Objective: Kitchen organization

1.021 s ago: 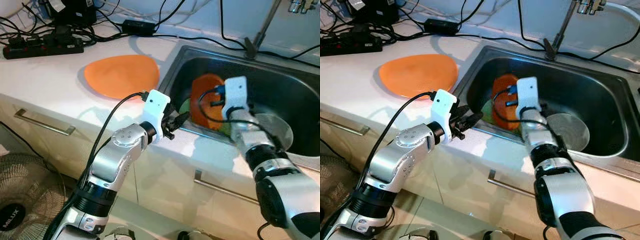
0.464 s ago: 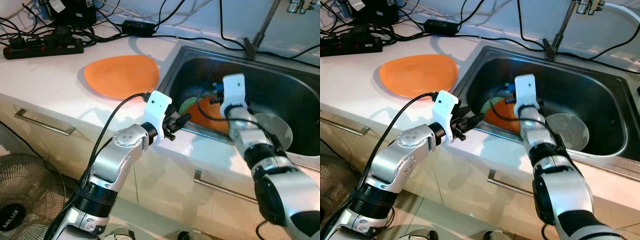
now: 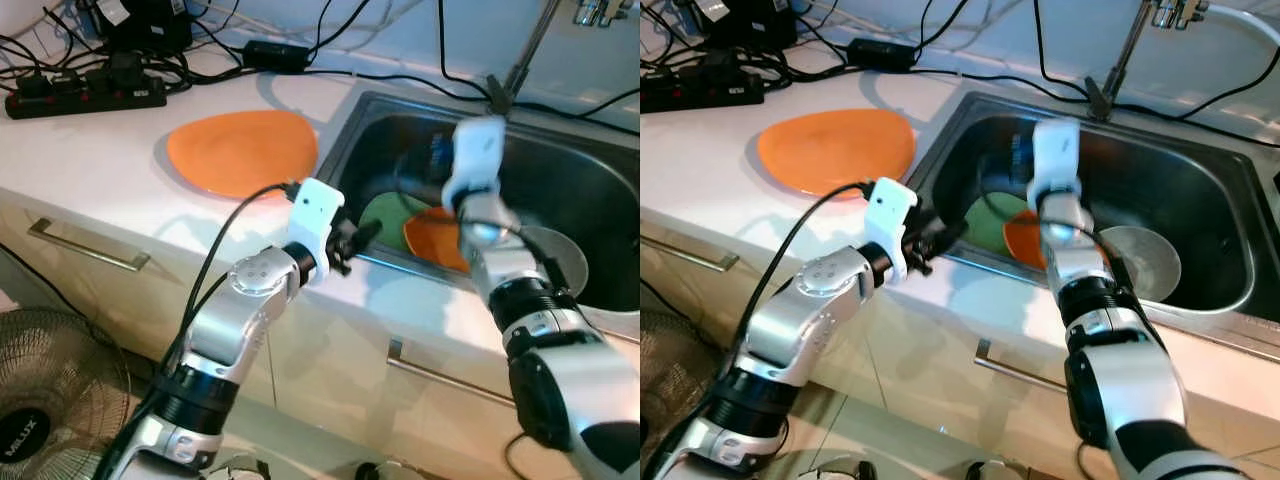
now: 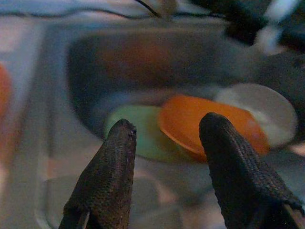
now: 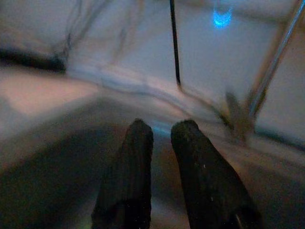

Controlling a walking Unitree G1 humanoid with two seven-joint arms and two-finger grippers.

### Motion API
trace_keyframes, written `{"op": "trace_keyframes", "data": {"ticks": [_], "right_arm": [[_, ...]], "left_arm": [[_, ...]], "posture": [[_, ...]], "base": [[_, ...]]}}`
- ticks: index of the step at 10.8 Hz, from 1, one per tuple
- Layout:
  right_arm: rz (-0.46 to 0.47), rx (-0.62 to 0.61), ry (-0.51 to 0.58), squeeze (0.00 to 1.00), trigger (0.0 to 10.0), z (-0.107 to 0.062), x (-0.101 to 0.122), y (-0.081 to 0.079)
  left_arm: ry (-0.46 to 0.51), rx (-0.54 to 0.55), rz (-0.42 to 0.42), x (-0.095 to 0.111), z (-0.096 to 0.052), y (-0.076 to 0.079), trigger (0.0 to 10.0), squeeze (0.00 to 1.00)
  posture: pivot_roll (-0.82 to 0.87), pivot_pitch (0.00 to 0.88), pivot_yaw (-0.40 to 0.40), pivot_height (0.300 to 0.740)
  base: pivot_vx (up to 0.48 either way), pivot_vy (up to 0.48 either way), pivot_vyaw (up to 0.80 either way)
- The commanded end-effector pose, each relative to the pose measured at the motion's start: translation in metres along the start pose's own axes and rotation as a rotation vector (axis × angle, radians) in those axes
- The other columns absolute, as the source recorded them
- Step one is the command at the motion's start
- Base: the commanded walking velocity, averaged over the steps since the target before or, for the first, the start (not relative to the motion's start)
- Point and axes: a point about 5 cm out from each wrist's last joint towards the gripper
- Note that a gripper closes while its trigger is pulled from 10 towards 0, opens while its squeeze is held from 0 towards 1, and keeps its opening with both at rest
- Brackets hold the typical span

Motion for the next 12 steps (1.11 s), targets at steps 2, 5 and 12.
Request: {"op": "trace_keyframes", "data": {"ticks": [2,5,12], "right_arm": [[0.137,0.018,0.134,0.0,10.0,-0.007,0.022,-0.003],[0.269,0.101,0.155,0.0,10.0,-0.04,0.023,-0.027],[0.459,0.089,-0.104,0.0,10.0,-0.077,-0.02,-0.051]], "left_arm": [[0.069,0.117,0.072,0.008,-0.001,-0.013,10.0,0.0],[0.163,0.221,0.195,0.024,-0.004,-0.024,10.0,0.0],[-0.015,0.188,0.61,0.021,-0.037,-0.054,10.0,0.0]], "posture": [[0.06,0.072,-0.044,0.74],[0.04,0.081,-0.049,0.74],[0.07,0.085,-0.049,0.74]], "base": [[0.0,0.0,0.0],[0.0,0.0,0.0],[0.0,0.0,0.0]]}}
Point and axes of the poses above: a point about 5 cm out from each wrist's last joint towards the gripper, its own z axis pointing out of the wrist towards the gripper, its own x axis along the axis of the wrist's last joint, y = z × x, and after that the axes turned 8 degrees about z, right-handed
